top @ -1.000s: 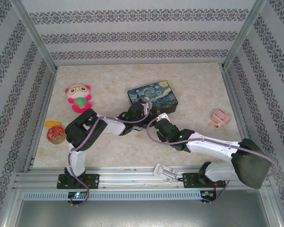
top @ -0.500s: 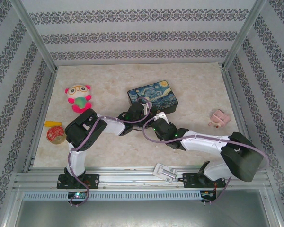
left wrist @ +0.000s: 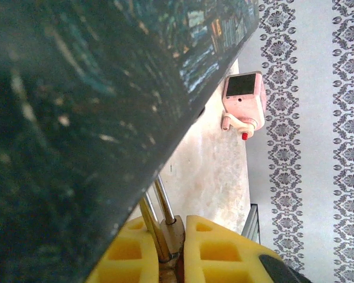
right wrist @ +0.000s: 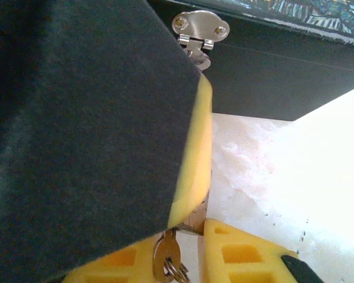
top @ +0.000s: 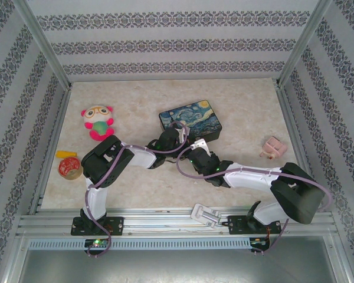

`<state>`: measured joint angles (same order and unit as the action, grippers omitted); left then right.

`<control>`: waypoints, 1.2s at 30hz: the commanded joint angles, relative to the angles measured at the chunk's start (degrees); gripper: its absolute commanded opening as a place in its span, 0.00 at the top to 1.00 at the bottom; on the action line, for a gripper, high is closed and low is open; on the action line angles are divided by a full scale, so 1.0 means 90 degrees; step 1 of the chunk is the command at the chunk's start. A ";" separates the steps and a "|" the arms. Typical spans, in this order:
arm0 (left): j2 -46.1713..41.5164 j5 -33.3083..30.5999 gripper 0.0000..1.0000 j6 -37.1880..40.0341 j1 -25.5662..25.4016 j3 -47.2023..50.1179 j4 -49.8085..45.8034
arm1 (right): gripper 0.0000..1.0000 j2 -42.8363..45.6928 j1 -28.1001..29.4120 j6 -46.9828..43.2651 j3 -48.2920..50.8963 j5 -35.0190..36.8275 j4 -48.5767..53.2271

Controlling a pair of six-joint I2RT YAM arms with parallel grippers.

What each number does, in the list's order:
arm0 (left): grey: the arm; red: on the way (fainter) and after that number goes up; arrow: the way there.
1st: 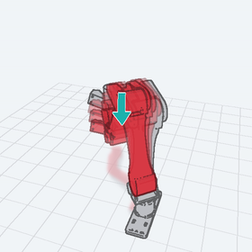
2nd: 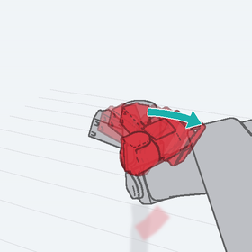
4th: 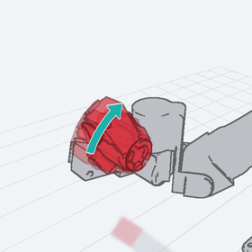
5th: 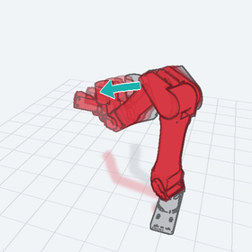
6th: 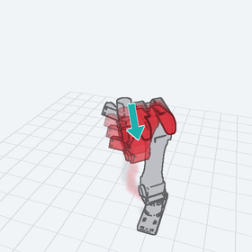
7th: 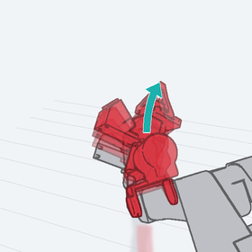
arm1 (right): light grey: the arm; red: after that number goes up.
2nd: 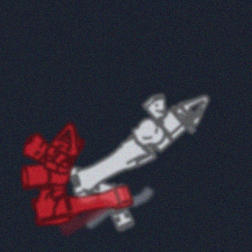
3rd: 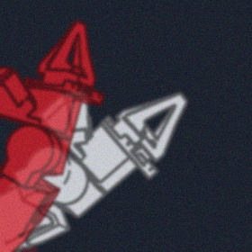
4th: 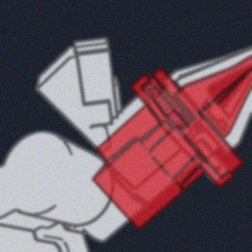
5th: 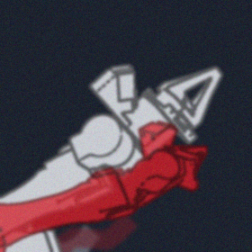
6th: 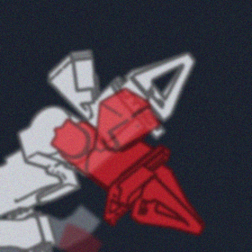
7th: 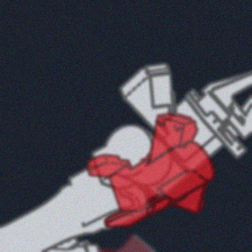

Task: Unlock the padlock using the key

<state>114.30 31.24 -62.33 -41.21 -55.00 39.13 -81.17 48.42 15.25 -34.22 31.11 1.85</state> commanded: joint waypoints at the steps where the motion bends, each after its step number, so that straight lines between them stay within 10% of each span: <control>1: 0.0266 0.1023 1.00 -0.0564 -0.0041 0.0097 0.0059 | 0.86 -0.0022 -0.0272 0.0165 0.0108 0.0107 -0.0514; 36: 0.0169 0.1000 1.00 -0.0580 -0.0045 0.0276 0.0276 | 1.00 0.0826 -0.2178 0.1976 0.0721 -0.3812 -0.1369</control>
<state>114.74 31.00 -63.88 -41.12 -54.96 41.19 -73.17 31.68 28.49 -27.55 -2.61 -6.70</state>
